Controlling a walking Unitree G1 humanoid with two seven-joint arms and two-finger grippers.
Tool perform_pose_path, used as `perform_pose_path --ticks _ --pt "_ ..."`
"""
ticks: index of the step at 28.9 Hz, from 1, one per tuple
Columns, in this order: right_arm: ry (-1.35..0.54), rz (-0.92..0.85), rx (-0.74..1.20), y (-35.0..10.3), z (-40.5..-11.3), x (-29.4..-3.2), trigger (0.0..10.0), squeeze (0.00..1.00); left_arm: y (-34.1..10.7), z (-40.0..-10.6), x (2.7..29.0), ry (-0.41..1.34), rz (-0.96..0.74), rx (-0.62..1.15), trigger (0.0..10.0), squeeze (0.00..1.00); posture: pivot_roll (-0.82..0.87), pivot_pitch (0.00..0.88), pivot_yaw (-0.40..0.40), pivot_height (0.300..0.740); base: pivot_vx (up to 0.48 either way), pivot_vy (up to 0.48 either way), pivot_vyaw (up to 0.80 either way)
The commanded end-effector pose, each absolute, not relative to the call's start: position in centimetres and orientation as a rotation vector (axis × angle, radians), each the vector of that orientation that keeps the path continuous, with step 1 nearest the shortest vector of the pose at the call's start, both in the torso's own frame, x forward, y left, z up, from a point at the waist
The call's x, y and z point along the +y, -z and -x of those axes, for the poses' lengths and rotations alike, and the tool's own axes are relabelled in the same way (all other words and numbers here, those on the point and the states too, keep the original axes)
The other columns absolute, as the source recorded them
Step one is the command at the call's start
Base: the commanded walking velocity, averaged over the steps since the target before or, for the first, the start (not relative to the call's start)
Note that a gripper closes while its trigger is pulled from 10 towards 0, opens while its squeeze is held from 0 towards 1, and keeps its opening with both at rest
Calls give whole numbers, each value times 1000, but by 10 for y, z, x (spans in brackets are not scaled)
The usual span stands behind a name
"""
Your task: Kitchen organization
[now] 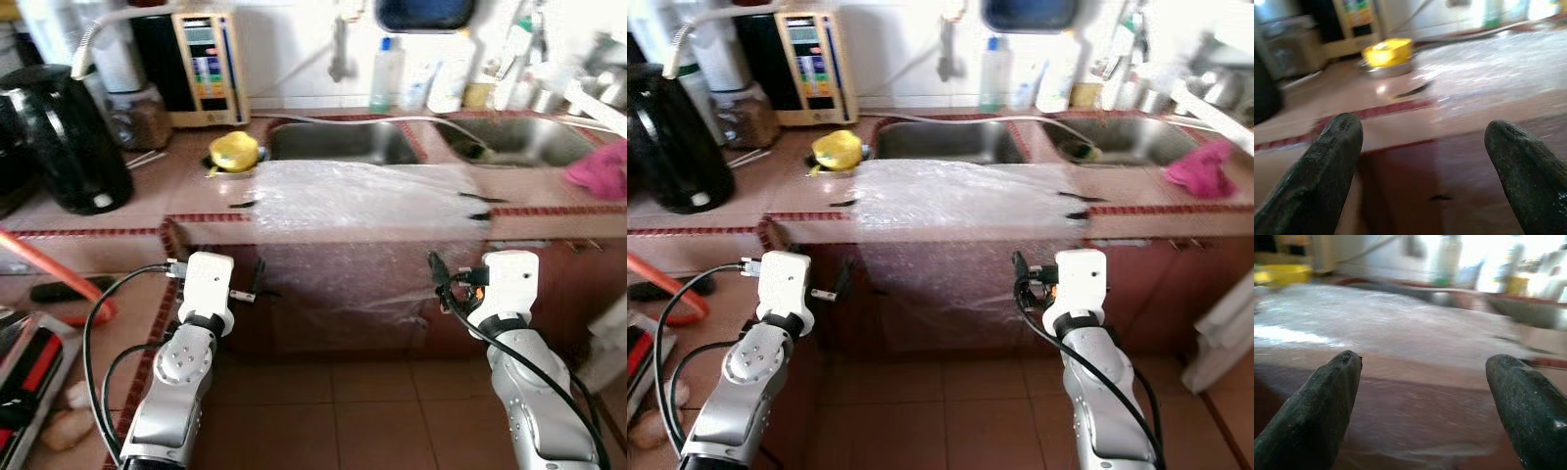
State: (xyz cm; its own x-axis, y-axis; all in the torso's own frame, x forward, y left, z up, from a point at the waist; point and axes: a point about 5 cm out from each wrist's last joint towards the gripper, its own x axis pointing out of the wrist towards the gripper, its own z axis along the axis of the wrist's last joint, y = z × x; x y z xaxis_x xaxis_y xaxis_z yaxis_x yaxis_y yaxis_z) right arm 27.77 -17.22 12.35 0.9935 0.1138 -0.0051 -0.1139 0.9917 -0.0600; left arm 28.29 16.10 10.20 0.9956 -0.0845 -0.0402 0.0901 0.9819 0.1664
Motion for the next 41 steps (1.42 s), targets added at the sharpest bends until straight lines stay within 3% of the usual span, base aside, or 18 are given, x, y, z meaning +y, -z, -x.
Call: perform_pose_path --ticks 1,15,41 --pt "-94 78 -8 -127 -279 -179 10000 0 -105 -285 155 108 -168 20 10000 0 -5 0 12 740 307 0 0" --pt "-88 85 -5 -126 -280 -180 10000 0 -107 -287 155 99 -166 13 10000 0 -6 0 13 740 66 -34 0" --pt "-103 93 -8 -129 -281 -177 10000 0 -105 -288 155 92 -148 29 10000 0 -12 0 11 740 0 -411 0"
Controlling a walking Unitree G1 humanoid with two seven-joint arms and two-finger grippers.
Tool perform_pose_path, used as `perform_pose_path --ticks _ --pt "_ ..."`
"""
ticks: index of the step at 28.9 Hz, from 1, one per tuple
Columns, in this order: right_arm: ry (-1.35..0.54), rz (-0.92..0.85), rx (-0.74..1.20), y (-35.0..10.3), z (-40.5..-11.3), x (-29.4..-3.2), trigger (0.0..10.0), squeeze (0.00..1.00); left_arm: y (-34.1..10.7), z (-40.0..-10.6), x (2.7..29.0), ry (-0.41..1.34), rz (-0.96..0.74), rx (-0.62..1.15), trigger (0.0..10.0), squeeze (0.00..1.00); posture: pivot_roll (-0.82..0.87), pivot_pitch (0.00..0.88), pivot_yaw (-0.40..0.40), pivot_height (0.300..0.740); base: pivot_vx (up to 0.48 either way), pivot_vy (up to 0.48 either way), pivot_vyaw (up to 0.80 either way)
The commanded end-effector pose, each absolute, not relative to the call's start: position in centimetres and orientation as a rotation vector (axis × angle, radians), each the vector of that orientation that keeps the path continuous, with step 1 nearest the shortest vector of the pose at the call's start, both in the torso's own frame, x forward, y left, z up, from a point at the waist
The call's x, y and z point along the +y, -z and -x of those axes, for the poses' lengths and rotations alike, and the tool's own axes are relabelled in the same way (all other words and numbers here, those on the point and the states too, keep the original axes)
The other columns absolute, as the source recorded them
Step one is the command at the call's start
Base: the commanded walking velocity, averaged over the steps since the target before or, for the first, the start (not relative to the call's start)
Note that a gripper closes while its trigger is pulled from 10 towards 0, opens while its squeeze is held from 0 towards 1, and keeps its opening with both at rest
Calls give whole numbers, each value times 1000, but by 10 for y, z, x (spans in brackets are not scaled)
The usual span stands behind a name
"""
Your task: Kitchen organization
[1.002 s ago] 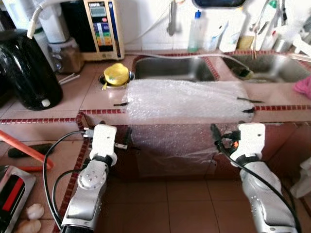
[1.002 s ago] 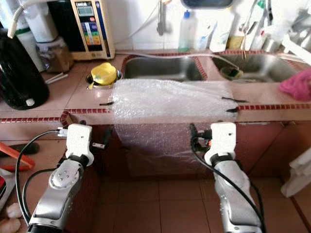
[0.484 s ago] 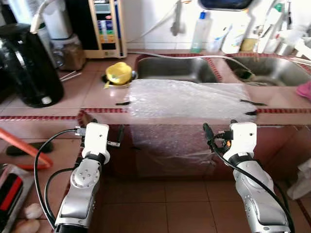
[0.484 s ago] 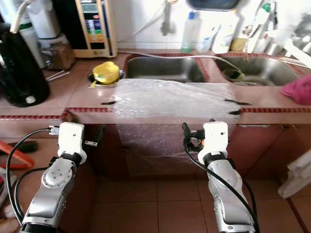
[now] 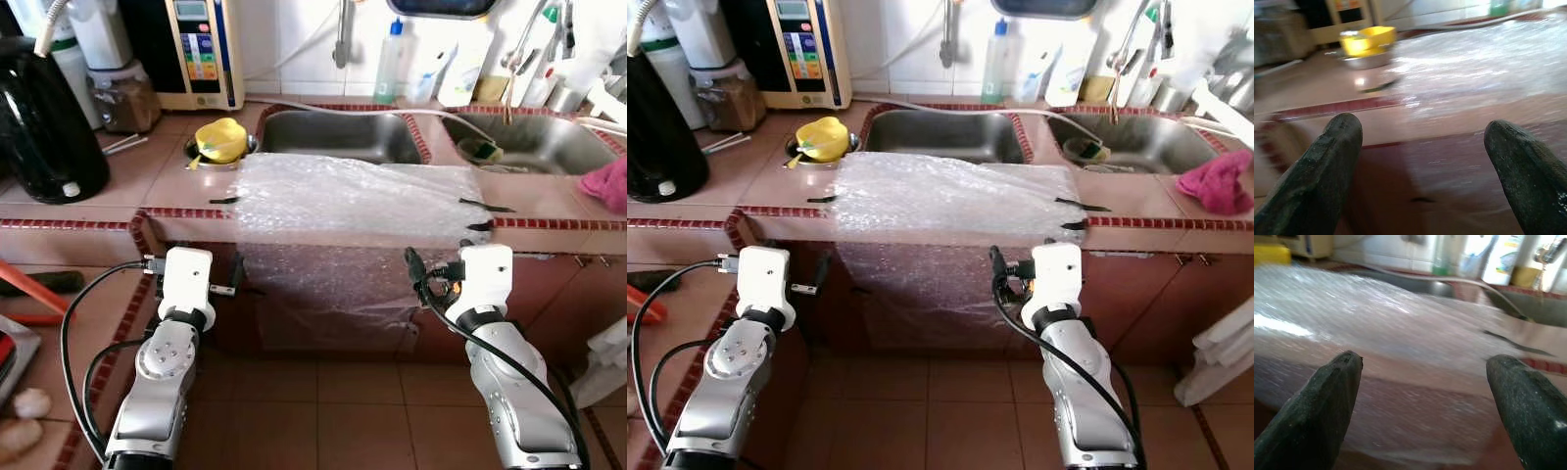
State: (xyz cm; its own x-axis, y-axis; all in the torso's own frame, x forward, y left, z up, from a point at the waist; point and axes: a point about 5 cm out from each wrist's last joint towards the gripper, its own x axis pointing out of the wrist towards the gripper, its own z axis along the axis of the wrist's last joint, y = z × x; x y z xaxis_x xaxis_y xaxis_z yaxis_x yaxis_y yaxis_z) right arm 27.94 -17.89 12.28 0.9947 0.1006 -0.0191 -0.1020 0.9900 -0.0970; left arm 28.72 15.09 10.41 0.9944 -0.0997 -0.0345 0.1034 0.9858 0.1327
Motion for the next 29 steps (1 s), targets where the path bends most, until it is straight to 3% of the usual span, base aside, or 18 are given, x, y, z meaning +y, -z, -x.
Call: perform_pose_path --ticks 1,20,25,29 --pt "-106 93 -10 -129 -282 -177 10000 0 -105 -288 155 91 -148 28 10000 0 -13 0 11 740 0 -360 0" --pt "-141 98 -48 -136 -282 -169 10000 0 -119 -290 160 38 -120 -8 10000 0 -8 0 11 740 0 -19 0" --pt "-136 104 -44 -135 -281 -168 10000 0 -121 -291 159 36 -152 -14 10000 0 -9 0 13 740 0 0 718" --pt "-129 87 -41 -134 -281 -170 10000 0 -120 -291 158 45 -144 -7 10000 0 -8 0 12 740 0 0 0"
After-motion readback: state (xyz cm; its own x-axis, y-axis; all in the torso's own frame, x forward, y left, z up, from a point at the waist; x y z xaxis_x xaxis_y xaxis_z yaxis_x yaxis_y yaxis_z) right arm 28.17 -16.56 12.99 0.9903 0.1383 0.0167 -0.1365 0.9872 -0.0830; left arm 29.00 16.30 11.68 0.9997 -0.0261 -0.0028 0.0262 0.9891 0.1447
